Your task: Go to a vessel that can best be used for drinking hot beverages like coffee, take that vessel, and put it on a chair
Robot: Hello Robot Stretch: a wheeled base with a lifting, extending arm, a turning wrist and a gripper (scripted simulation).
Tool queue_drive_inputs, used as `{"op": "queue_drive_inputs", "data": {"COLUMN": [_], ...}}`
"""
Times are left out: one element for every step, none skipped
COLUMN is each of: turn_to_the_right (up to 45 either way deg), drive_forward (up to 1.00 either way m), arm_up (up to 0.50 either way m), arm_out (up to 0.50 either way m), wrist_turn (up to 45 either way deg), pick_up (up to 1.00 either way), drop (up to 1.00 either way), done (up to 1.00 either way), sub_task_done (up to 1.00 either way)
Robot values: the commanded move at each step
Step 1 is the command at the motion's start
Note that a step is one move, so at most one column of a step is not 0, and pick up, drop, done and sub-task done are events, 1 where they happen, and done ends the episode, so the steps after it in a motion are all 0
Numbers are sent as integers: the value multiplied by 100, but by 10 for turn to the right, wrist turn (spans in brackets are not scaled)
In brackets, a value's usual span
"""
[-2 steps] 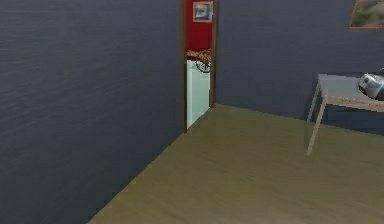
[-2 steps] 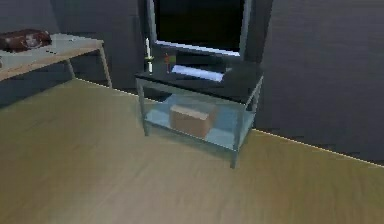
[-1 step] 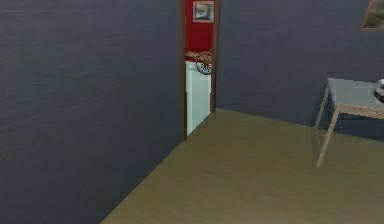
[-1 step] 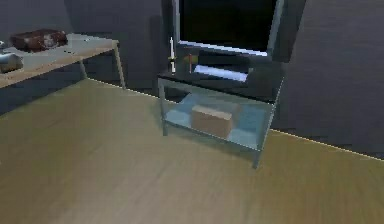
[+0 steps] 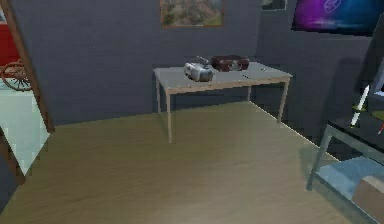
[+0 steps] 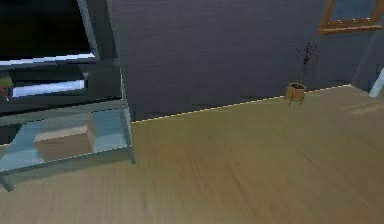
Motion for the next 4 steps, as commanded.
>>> {"op": "queue_drive_inputs", "data": {"turn_to_the_right": [0, -360, 0, 0], "drive_forward": [5, 0, 100, 100], "arm_up": [0, 0, 0, 0], "arm_out": [0, 0, 0, 0], "wrist_turn": [0, 0, 0, 0], "pick_up": [0, 0, 0, 0], "drop": [0, 0, 0, 0], "done": [0, 0, 0, 0], "sub_task_done": [0, 0, 0, 0]}}
